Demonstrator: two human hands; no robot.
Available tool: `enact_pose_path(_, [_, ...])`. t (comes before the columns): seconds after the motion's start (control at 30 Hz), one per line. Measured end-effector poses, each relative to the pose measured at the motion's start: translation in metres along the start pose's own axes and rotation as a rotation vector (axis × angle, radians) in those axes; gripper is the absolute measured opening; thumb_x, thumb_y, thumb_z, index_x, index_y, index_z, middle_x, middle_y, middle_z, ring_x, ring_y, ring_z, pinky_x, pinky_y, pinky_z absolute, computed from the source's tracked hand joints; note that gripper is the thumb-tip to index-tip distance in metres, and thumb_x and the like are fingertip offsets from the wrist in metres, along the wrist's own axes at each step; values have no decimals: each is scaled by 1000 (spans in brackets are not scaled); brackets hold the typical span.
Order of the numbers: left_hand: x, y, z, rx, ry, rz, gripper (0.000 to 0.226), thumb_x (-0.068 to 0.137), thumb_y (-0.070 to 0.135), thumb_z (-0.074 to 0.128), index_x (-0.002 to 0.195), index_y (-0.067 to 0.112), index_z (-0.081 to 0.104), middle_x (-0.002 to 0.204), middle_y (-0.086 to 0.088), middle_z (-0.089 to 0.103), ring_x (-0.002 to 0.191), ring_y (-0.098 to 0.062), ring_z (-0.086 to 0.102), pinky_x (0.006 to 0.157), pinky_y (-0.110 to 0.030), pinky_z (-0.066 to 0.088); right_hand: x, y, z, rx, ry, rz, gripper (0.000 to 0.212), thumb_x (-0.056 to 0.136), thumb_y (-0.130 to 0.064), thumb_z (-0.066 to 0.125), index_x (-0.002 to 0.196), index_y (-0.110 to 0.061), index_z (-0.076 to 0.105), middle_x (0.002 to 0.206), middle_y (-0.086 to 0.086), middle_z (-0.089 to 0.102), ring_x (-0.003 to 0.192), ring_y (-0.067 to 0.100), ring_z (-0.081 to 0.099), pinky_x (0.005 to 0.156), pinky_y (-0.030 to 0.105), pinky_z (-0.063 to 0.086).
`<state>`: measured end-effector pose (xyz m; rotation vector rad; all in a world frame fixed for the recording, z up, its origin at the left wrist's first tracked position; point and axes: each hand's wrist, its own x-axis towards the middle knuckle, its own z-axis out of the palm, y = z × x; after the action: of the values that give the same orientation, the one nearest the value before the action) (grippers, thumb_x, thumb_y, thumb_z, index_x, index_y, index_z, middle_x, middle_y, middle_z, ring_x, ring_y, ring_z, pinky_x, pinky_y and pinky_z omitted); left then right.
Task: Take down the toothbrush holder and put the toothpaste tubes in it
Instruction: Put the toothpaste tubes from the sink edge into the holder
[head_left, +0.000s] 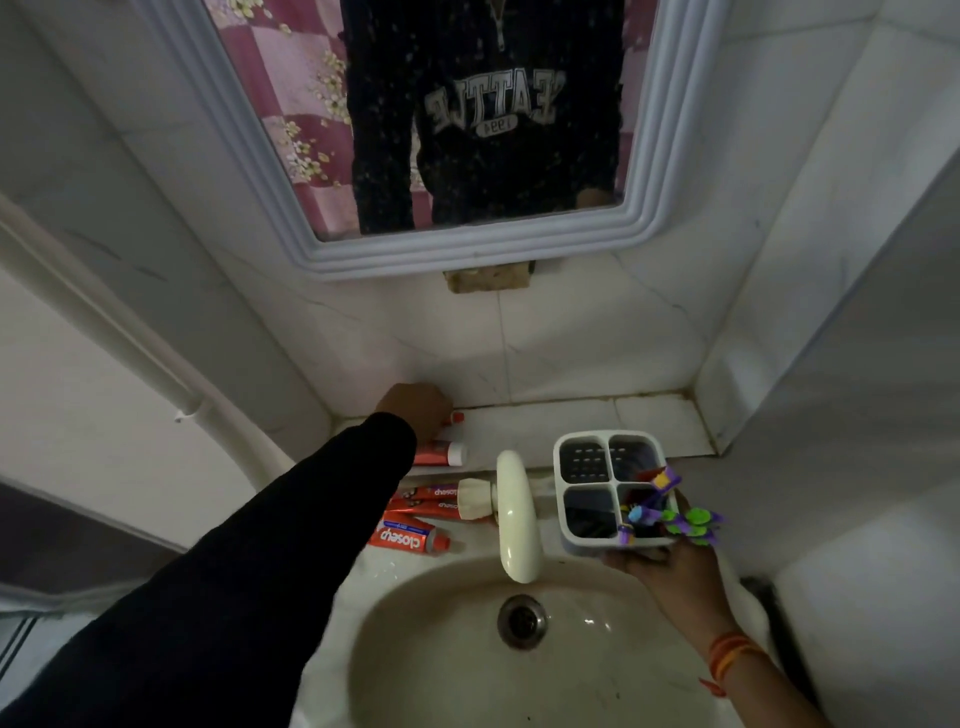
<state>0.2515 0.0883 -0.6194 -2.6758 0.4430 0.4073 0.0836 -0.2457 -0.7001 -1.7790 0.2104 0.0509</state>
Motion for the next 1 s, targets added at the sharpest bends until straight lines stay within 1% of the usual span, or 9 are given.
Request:
enact_pose_path(0.1, [-8, 6, -29, 21, 128, 134, 38, 94, 36, 56, 128, 20, 63, 115, -6, 68, 112, -28, 55, 71, -34, 48, 0, 1, -2, -4, -13, 6, 69, 55, -5, 93, 116, -21, 66, 105, -6, 77, 105, 14, 71, 95, 51, 56])
enact_pose_path(0.23, [-31, 35, -94, -70, 193, 284, 50, 97, 42, 51, 145, 27, 48, 126, -8, 56, 100, -31, 62, 76, -39, 53, -1, -2, -3, 11, -19, 4, 65, 52, -21, 92, 113, -27, 68, 105, -8, 77, 107, 18, 71, 92, 51, 58])
enact_pose_path(0.37, [-50, 76, -158, -100, 295, 388, 43, 91, 48, 65, 130, 30, 64, 111, 2, 69, 96, -22, 67, 72, -31, 45, -4, -10, 0, 22, -10, -34, 71, 59, 9, 87, 114, -30, 65, 104, -9, 76, 107, 15, 71, 83, 29, 60])
enact_pose_path(0.43, [-56, 99, -180, -118, 286, 394, 34, 86, 49, 72, 113, 28, 72, 96, 4, 72, 88, -18, 67, 68, -29, 41, -6, -17, 0, 27, -5, -58, 71, 61, 12, 85, 121, -17, 62, 109, -3, 73, 106, -1, 67, 80, 13, 55])
enact_pose_path(0.53, [-57, 135, -197, -179, 197, 406, 17, 88, 32, 71, 100, 23, 77, 87, 0, 68, 86, -23, 68, 67, -30, 46, -8, -23, -1, -38, 0, -107, 72, 61, 4, 89, 126, -9, 61, 111, -1, 70, 99, -24, 58, 81, -2, 43])
enact_pose_path(0.67, [-57, 171, -197, -201, 87, 374, 14, 89, 19, 70, 96, 12, 79, 88, -10, 70, 72, -28, 64, 63, -29, 48, -8, -21, -1, -97, 9, -97, 71, 59, -5, 91, 124, -11, 63, 112, 0, 73, 99, -24, 57, 81, -3, 42])
enact_pose_path(0.77, [-52, 180, -183, -279, 70, 355, 19, 91, 22, 66, 99, 11, 80, 93, -11, 72, 78, -30, 68, 66, -30, 51, -6, -17, -1, -153, 16, -105, 72, 57, -9, 93, 123, -15, 64, 111, -4, 73, 101, -23, 57, 84, -1, 43])
enact_pose_path(0.87, [-54, 162, -179, -565, 11, 337, 19, 90, 26, 68, 102, 21, 81, 87, 5, 75, 83, -17, 73, 77, -29, 60, -5, -14, -2, -138, 8, -101, 71, 57, -9, 93, 122, -17, 65, 109, -6, 73, 101, -19, 60, 85, 7, 50])
enact_pose_path(1.0, [-57, 109, -177, -847, 38, 214, 16, 92, 17, 69, 103, 17, 80, 64, 22, 66, 61, 0, 72, 70, -14, 58, -5, -13, 0, -129, 11, -118, 61, 60, -7, 92, 115, -12, 68, 92, -7, 73, 91, -22, 60, 76, -3, 42])
